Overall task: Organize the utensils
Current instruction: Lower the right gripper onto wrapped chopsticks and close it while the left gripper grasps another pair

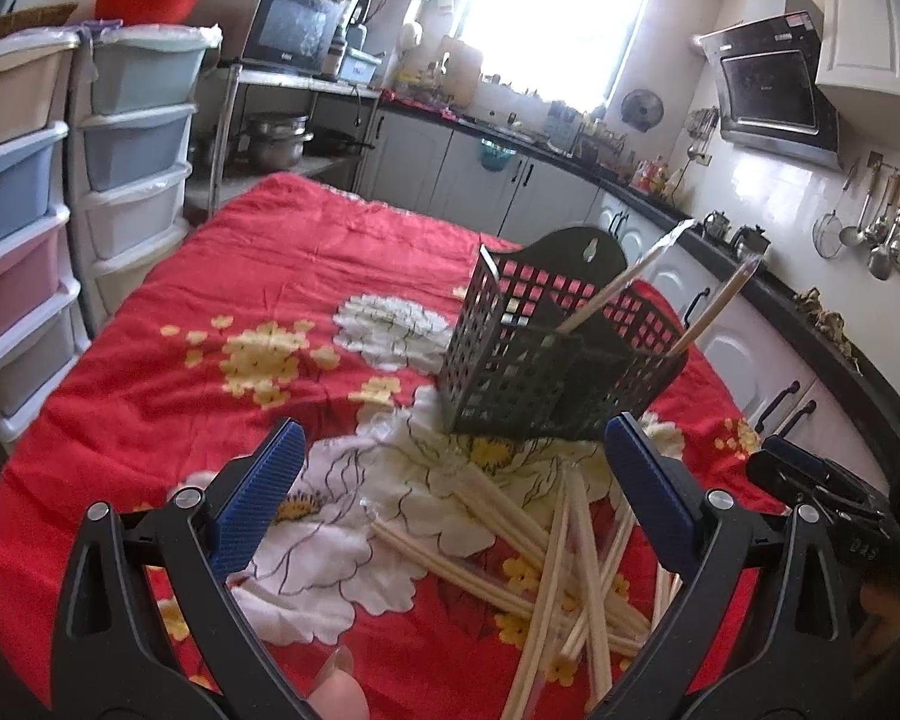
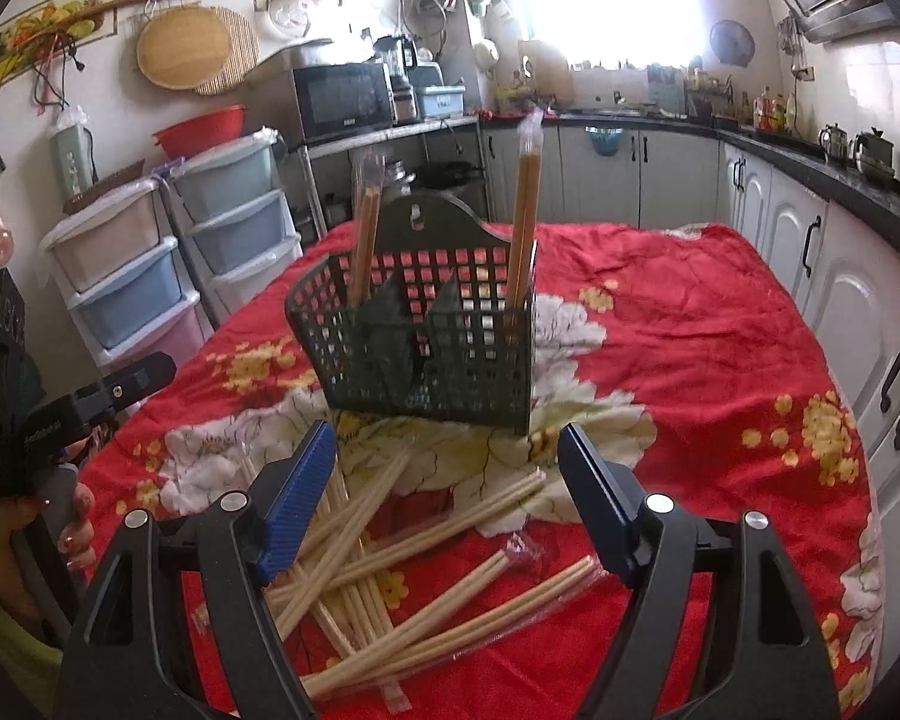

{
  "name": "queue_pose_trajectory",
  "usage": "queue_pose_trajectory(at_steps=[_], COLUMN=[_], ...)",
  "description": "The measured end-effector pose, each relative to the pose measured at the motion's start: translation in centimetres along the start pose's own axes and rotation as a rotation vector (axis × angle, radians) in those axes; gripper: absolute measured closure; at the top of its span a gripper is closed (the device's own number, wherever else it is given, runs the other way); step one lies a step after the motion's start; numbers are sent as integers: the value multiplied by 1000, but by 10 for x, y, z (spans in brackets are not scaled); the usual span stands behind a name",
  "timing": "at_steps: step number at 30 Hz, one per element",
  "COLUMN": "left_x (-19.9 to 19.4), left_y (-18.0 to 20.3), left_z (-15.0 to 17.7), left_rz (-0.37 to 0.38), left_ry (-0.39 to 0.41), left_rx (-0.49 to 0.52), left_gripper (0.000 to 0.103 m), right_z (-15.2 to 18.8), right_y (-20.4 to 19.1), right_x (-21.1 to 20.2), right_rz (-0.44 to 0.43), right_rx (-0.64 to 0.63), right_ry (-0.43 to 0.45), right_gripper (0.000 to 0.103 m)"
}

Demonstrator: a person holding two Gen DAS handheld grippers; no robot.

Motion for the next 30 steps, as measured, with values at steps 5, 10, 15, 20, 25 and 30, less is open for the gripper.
queue_pose_trajectory(at_steps=[5,10,15,20,25,30], left_x=[8,19,30,39,48,59], left_y=[-7,-17,-28,-38,-45,-47], left_z=[9,19,28,35,41,44], left_rz=[-12,-16,-22,-18,13,45], left_ry=[-46,-107,-167,-222,-286,-338], left_rx=[-12,-47,-92,-137,-195,-259], left_gripper=[11,11,17,29,37,41], right_z=[13,25,34,44,52,58], right_y=[-3,-1,4,11,13,15], right_x=[11,25,38,51,61,69], right_rz=[-17,-28,-37,-59,-84,-98], right_rx=[9,23,54,111,155,199], right_ry=[-60,-122,-184,-249,-290,-331], right_gripper=[29,29,39,49,54,61])
Point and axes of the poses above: each gripper's, at about its wrist camera, not at the fingertips, and x roughly the way its jaws point, y to its right, z to its underside, the point moved 2 cm from there along x, roughly the way its jaws point, and after that the axes turned 14 degrees about -x, right-handed, at the moved point
